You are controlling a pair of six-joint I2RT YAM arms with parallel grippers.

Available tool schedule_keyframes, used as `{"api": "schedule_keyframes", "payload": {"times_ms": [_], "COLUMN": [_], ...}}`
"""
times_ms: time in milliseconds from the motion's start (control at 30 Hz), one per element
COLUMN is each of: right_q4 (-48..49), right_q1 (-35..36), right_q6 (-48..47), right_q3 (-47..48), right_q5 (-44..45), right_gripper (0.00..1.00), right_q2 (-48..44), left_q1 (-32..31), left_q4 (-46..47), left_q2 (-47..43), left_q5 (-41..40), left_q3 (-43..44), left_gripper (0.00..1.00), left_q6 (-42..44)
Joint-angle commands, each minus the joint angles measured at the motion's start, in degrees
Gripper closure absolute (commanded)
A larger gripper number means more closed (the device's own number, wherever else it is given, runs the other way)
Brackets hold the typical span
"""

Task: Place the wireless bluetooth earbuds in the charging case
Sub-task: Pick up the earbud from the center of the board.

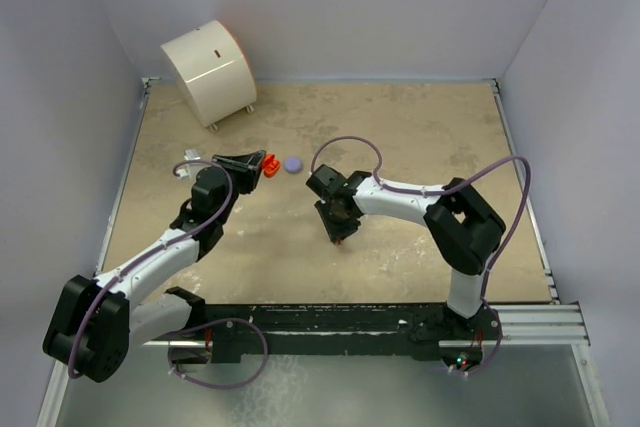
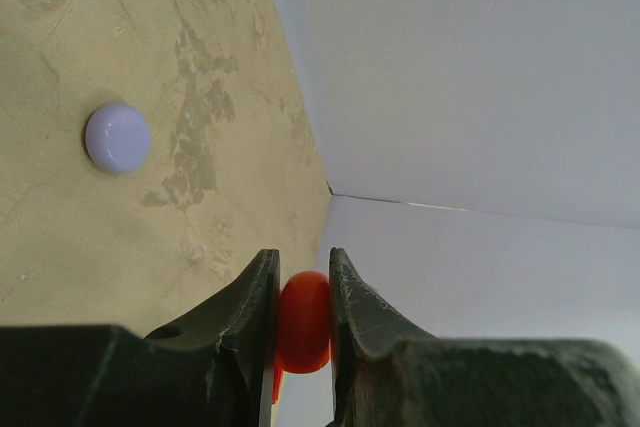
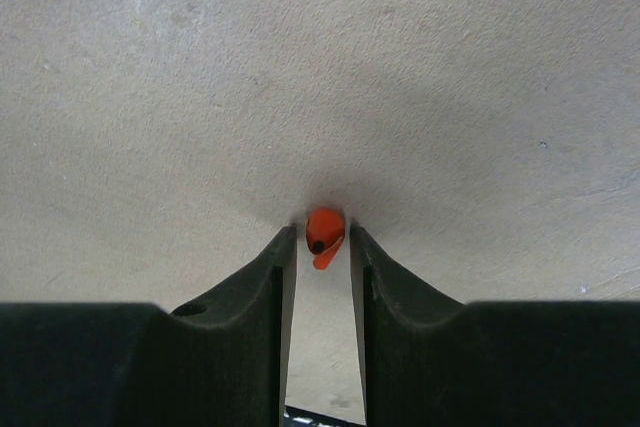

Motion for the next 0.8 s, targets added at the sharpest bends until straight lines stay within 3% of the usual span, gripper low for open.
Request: {"api": "schedule_keyframes", "payload": {"times_ms": [0,767], "right_q4": [-1.06,-1.14], "right_q1": [-1.52,-2.24], "right_q6": [-1.83,-1.49], "right_q3": [-0.61,-1.86], "right_q5": [2.86,3.48], "right_gripper": [0.68,0.70], "right_q2": [5.25,5.34], "left_q1": [0.66,2.11], "left_q4": [-0.56,-0.53], "left_q2": [-1.55,-1.40], "left_q5": [-0.20,1.06], "left_q3": [3.12,2.11], "left_gripper": [1.00,1.00], "left_q6": [0.93,0.73]}}
